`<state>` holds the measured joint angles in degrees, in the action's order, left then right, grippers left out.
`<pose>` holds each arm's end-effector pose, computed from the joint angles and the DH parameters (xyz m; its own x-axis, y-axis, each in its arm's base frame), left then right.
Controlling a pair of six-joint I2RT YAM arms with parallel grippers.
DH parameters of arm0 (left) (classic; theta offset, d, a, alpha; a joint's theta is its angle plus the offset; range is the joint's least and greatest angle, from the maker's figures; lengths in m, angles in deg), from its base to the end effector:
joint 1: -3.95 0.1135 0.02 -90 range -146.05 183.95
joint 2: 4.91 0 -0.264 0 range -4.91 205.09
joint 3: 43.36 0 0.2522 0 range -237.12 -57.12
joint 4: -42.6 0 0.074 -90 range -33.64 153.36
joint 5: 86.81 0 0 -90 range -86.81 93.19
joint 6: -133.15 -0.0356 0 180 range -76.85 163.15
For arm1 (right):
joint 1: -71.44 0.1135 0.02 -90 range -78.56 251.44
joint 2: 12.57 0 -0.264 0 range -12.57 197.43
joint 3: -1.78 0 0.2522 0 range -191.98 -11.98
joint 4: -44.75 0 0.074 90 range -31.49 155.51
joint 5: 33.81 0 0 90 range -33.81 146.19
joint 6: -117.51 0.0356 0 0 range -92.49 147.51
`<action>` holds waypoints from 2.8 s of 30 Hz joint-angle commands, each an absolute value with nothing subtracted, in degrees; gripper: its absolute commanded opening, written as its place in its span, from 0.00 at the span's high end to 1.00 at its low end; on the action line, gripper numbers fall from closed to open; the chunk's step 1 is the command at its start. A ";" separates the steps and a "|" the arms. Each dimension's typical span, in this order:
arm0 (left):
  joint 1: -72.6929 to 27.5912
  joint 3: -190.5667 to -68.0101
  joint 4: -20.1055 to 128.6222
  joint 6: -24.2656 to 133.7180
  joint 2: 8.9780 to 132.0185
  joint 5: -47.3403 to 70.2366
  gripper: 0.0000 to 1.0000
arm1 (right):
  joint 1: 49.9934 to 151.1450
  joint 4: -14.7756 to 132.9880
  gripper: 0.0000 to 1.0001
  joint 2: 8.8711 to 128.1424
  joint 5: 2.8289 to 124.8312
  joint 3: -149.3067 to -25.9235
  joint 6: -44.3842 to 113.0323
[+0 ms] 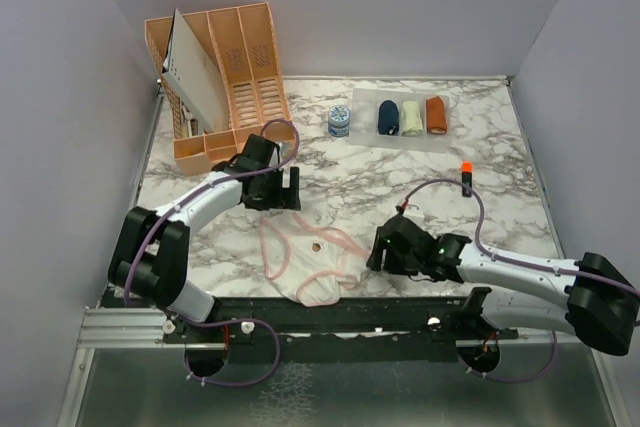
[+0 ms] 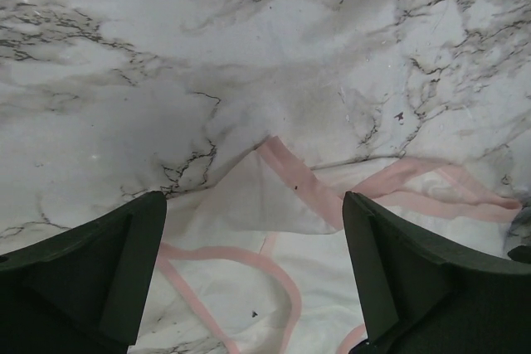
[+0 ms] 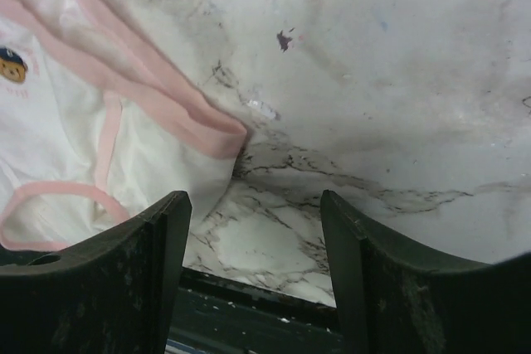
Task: Roll the underwear
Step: Flatten out the underwear at the center of the board.
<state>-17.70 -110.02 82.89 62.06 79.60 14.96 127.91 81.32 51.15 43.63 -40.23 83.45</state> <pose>0.2690 -0.1146 0.2065 -0.8963 0.0144 -0.4432 0.1805 0.9248 -0.3350 0.1139 0.1579 0.1644 -0.8849 0.1285 -0.4477 -0.0311 0.9428 0.3320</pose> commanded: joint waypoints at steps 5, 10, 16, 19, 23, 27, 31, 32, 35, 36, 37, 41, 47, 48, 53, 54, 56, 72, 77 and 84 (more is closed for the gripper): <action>-20.13 -112.14 87.21 61.03 85.05 9.47 0.08 | 122.30 71.07 0.41 57.13 50.23 -40.59 86.28; -20.22 -111.32 87.64 61.55 85.63 9.27 0.13 | 122.16 73.58 0.55 62.57 50.81 -43.58 85.00; -20.31 -111.33 87.37 60.91 86.93 12.77 0.34 | 122.16 71.86 0.86 63.78 50.47 -43.98 82.84; -20.31 -111.52 86.66 60.82 86.68 14.76 0.54 | 122.16 72.04 0.99 63.60 49.00 -45.44 80.55; -20.31 -111.14 84.95 61.11 85.04 16.97 0.79 | 121.69 73.02 1.00 62.57 45.22 -49.12 75.25; -20.31 -108.72 80.15 65.48 79.85 17.66 1.00 | 118.17 75.48 1.00 62.27 42.73 -53.16 69.81; -20.31 -101.59 74.13 76.76 70.26 11.56 1.00 | 111.44 77.69 1.00 62.87 42.82 -56.39 64.48; -20.31 -99.55 73.04 80.01 67.42 9.26 1.00 | 109.69 78.09 1.00 63.37 42.95 -57.17 63.11; -20.31 -91.62 69.57 88.82 57.92 2.46 1.00 | 105.91 80.44 1.00 66.11 42.26 -60.42 59.34; -20.31 -89.19 68.09 90.14 55.42 1.23 0.86 | 105.41 81.02 1.00 67.08 41.80 -61.38 58.05; -20.31 -87.74 67.64 90.98 53.69 0.37 0.63 | 105.01 81.42 1.00 68.30 41.66 -62.35 56.96; -20.22 -88.79 70.73 89.29 56.52 -1.10 0.23 | 104.50 81.13 1.00 73.43 43.90 -65.43 53.89; -20.14 -97.10 68.08 79.30 67.70 3.09 0.15 | 104.19 80.79 0.96 77.55 43.11 -68.12 52.47; -20.14 -99.15 68.48 78.04 69.38 3.17 0.15 | 103.87 80.75 0.95 77.80 43.02 -68.27 52.47; -20.05 -108.22 69.60 68.81 77.60 7.69 0.15 | 101.82 79.90 0.95 78.46 44.38 -68.05 51.59; -20.05 -110.21 70.85 66.98 79.50 8.89 0.15 | 101.49 79.92 0.95 78.66 44.67 -68.11 51.33; -20.03 -114.22 73.95 63.35 83.49 11.67 0.17 | 100.88 80.01 0.95 78.91 45.47 -68.27 50.76; -25.22 -121.05 82.64 56.73 95.99 9.97 0.27 | 100.53 80.01 0.95 79.25 48.87 -68.96 49.57; -26.51 -122.31 83.53 57.63 98.66 3.78 0.38 | 100.53 79.92 0.95 79.25 49.83 -68.84 49.65; -28.74 -122.10 83.80 59.22 101.28 -4.14 0.70 | 100.54 79.78 0.95 79.01 50.79 -68.86 49.62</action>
